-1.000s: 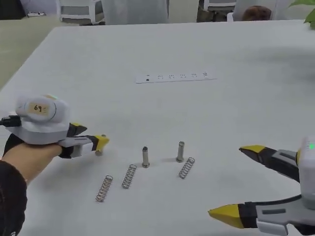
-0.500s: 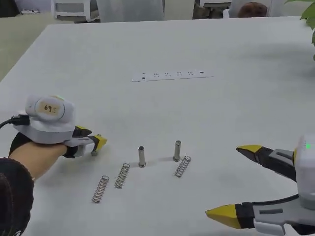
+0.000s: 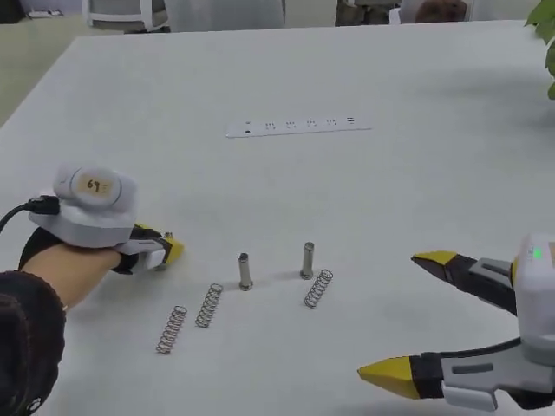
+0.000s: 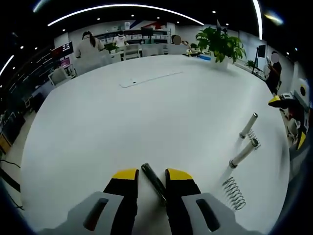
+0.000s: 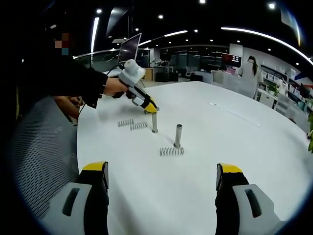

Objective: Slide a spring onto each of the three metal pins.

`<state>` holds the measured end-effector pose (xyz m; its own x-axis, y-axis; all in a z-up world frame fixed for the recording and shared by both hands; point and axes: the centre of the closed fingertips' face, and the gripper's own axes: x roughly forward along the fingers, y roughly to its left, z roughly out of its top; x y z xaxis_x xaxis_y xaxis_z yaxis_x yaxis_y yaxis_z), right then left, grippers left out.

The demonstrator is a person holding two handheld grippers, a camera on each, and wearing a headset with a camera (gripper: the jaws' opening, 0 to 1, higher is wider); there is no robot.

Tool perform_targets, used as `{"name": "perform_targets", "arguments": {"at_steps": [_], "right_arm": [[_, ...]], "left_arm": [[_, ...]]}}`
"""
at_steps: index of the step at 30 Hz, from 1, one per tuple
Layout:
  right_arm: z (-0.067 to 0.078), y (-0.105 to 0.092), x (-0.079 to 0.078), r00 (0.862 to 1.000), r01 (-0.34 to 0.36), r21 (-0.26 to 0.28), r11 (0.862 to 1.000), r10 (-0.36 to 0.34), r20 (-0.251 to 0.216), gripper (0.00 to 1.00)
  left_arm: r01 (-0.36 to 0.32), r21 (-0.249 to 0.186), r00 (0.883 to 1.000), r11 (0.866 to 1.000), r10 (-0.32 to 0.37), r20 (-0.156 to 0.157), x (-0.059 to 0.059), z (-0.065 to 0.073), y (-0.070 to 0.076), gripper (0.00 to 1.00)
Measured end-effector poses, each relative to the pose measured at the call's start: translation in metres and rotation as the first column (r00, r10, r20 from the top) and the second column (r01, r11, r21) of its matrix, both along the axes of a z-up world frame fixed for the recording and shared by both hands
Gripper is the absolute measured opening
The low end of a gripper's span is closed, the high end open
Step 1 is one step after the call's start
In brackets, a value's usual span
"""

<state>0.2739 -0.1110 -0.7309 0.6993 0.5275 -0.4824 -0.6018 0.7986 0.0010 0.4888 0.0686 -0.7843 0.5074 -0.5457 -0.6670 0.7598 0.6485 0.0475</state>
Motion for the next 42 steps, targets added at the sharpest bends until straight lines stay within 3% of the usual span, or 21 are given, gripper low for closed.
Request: {"name": "perform_targets", "arguments": {"at_steps": [12, 24, 35, 42], "right_arm": [[-0.001, -0.001, 0.0, 1.0, 0.002, 0.003, 1.0, -0.002, -0.002, 0.9], [-0.002, -0.001, 0.001, 1.0, 0.005, 0.002, 1.0, -0.005, -0.003, 0.9], [-0.001, 0.0, 0.001, 1.0, 0.0, 0.002, 1.0, 0.0, -0.001, 0.89], [0.0, 0.0, 0.001, 1.0, -0.002, -0.003, 1.0, 0.002, 0.004, 0.89]], "left_arm": [[0.023, 0.032, 1.0, 0.999, -0.024, 0.018, 0.001, -0.001, 0.0, 0.03], [0.041, 0.058, 0.999, 0.997, -0.042, 0.026, 0.0, -0.001, -0.006, 0.05], [0.028, 0.038, 1.0, 0.999, -0.028, -0.014, -0.006, -0.001, -0.008, 0.0], [0.025, 0.023, 1.0, 0.999, -0.024, -0.02, -0.01, 0.004, -0.005, 0.0]]}}
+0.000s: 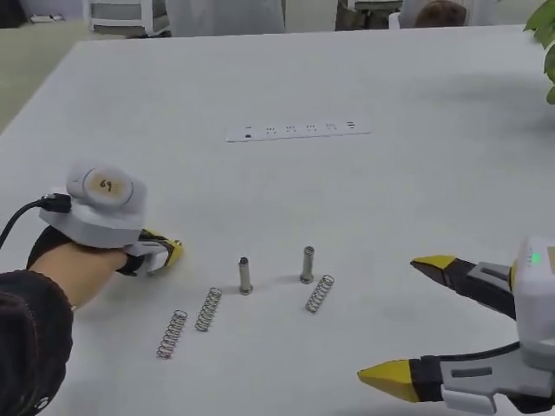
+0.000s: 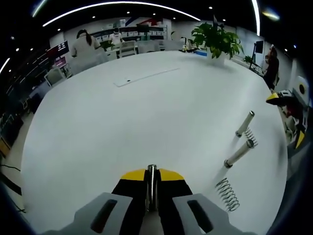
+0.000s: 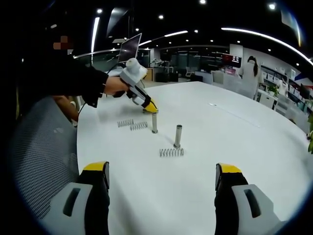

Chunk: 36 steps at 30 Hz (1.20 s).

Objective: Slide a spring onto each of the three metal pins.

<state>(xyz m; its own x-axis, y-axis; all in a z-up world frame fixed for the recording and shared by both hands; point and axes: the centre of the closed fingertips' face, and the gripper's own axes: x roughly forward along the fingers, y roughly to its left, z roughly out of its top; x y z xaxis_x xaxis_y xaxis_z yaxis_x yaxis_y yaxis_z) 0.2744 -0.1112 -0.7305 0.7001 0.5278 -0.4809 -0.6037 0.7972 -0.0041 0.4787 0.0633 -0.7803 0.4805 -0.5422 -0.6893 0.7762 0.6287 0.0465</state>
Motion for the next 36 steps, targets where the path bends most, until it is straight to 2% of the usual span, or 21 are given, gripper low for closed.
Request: {"name": "perform_targets", "arguments": {"at_steps": [6, 11, 15, 19, 26, 36], "right_arm": [[0.002, 0.001, 0.0, 1.0, -0.002, -0.005, 1.0, 0.002, 0.007, 0.89], [0.003, 0.002, 0.0, 1.0, -0.008, -0.01, 1.0, 0.008, 0.011, 0.88], [0.005, 0.002, -0.001, 1.0, -0.009, -0.013, 1.0, 0.01, 0.015, 0.88], [0.006, 0.004, -0.001, 1.0, -0.016, -0.017, 1.0, 0.016, 0.019, 0.88], [0.01, 0.008, -0.002, 0.999, -0.033, -0.023, 0.999, 0.034, 0.028, 0.88], [0.015, 0.013, -0.003, 0.998, -0.052, -0.027, 0.998, 0.053, 0.039, 0.88]], "left_arm": [[-0.003, -0.021, 1.0, 1.0, 0.003, 0.0, -0.003, 0.008, 0.001, 0.0], [-0.009, -0.046, 1.0, 0.999, 0.009, 0.005, -0.011, 0.016, 0.005, 0.0], [-0.016, -0.05, 1.0, 0.999, 0.016, 0.011, -0.015, 0.018, 0.01, 0.0], [-0.029, -0.059, 1.0, 0.998, 0.029, 0.003, -0.02, 0.02, 0.015, 0.0], [-0.043, -0.074, 0.999, 0.996, 0.044, 0.013, -0.028, 0.03, 0.024, 0.0], [-0.049, -0.09, 0.999, 0.995, 0.051, 0.016, -0.041, 0.036, 0.029, 0.0]]}}
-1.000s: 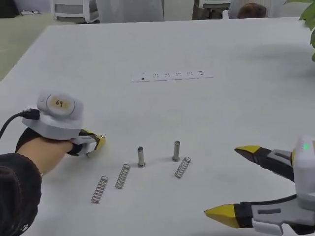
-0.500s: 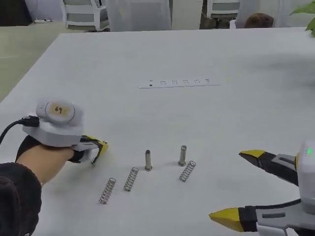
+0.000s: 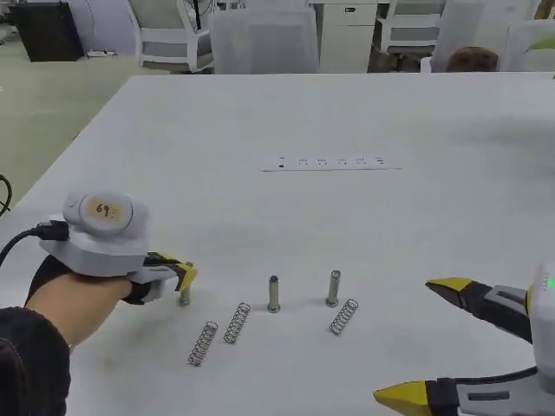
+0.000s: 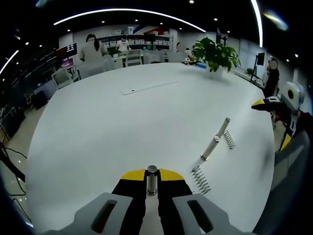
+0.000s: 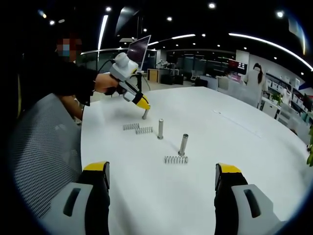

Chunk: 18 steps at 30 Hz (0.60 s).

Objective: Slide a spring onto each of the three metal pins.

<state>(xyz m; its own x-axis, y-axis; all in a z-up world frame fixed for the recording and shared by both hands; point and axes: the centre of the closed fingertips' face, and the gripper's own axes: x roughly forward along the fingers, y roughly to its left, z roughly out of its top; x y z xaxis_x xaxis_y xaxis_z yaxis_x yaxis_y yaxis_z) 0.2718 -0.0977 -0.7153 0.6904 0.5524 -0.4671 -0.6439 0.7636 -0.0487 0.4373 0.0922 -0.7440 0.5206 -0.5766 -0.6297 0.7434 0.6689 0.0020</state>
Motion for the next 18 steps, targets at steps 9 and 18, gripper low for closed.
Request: {"name": "perform_targets", "arguments": {"at_steps": [9, 18], "right_arm": [[0.002, 0.002, 0.001, 1.0, -0.011, -0.006, 1.0, 0.011, 0.006, 0.88], [0.001, 0.004, 0.0, 1.0, -0.015, -0.012, 1.0, 0.015, 0.006, 0.88]], "left_arm": [[0.007, 0.0, 1.0, 1.0, -0.007, -0.008, -0.006, -0.001, 0.001, 0.0], [0.026, -0.009, 1.0, 1.0, -0.026, -0.005, -0.013, 0.003, -0.003, 0.0]]}}
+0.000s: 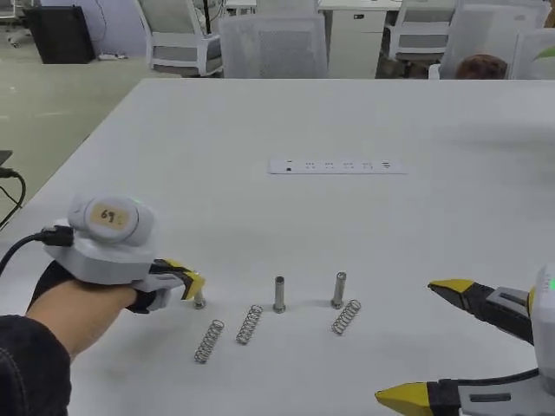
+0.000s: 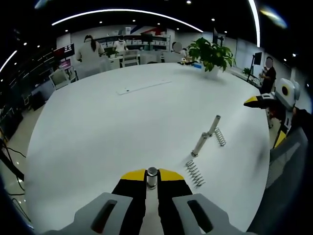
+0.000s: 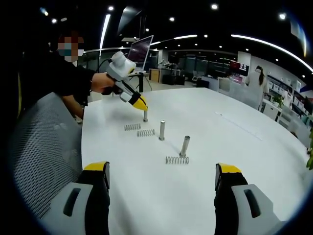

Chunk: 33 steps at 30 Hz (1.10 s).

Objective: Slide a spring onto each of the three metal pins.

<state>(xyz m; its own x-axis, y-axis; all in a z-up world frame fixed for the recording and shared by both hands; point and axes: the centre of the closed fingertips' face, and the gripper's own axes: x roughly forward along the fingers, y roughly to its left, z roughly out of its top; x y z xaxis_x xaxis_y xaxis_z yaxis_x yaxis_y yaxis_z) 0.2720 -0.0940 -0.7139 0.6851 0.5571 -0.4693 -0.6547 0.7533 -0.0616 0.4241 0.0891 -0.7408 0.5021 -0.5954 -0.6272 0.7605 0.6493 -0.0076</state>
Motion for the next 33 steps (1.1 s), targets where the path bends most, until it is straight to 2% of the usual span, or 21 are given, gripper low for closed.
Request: {"name": "perform_targets", "arguments": {"at_steps": [10, 21, 33], "right_arm": [[0.001, 0.0, 0.0, 1.0, 0.0, 0.0, 1.0, 0.0, 0.003, 0.88], [0.0, 0.001, 0.001, 1.0, -0.002, 0.001, 1.0, 0.002, 0.003, 0.88], [-0.001, 0.002, 0.0, 1.0, -0.004, -0.001, 1.0, 0.004, 0.001, 0.88]], "left_arm": [[0.019, -0.006, 1.0, 1.0, -0.019, -0.008, -0.009, 0.0, -0.007, 0.0], [0.027, -0.004, 1.0, 1.0, -0.027, -0.006, -0.012, -0.006, -0.008, 0.0], [0.04, -0.023, 0.999, 0.999, -0.039, 0.026, -0.014, -0.004, -0.007, 0.0]]}}
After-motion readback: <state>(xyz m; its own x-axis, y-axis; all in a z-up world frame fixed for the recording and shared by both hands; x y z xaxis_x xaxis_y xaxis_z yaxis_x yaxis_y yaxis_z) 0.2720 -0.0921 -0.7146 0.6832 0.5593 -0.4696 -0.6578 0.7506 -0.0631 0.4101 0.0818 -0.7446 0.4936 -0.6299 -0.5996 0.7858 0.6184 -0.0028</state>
